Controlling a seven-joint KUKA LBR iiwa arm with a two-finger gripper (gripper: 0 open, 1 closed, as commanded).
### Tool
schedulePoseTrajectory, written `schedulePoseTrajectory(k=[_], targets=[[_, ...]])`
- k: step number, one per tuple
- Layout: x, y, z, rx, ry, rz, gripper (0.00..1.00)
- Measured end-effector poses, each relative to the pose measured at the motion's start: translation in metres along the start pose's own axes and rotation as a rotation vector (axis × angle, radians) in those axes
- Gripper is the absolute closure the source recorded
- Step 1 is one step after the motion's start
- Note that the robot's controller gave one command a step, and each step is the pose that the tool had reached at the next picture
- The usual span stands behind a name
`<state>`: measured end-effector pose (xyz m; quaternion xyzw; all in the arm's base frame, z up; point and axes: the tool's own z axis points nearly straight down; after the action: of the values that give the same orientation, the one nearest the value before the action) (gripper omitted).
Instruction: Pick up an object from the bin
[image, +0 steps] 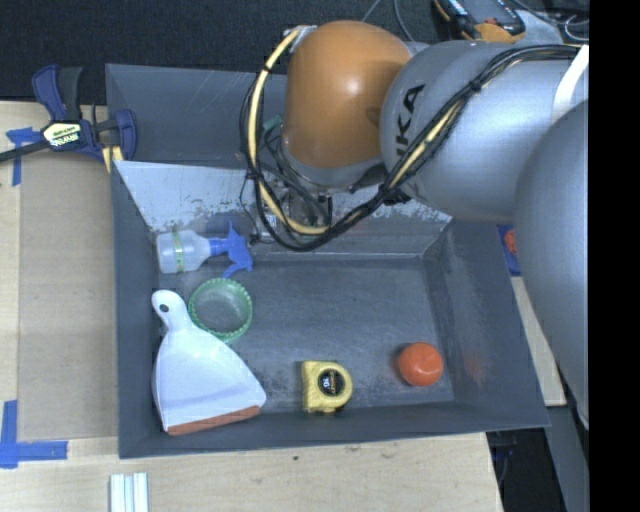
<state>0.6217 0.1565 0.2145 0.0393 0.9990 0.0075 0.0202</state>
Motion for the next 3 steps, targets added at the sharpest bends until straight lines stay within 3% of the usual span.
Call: schedulePoseTrajectory(k=[1, 2, 3], targets=[[0.0, 0.006, -0.002, -0.005, -0.004, -0.006, 0.0], [0.012, 0.071, 0.137, -0.005, -0.001, 0.178, 0.0], [0.01, 0.07, 0.133, -0.006, -0.005, 0.18, 1.0]])
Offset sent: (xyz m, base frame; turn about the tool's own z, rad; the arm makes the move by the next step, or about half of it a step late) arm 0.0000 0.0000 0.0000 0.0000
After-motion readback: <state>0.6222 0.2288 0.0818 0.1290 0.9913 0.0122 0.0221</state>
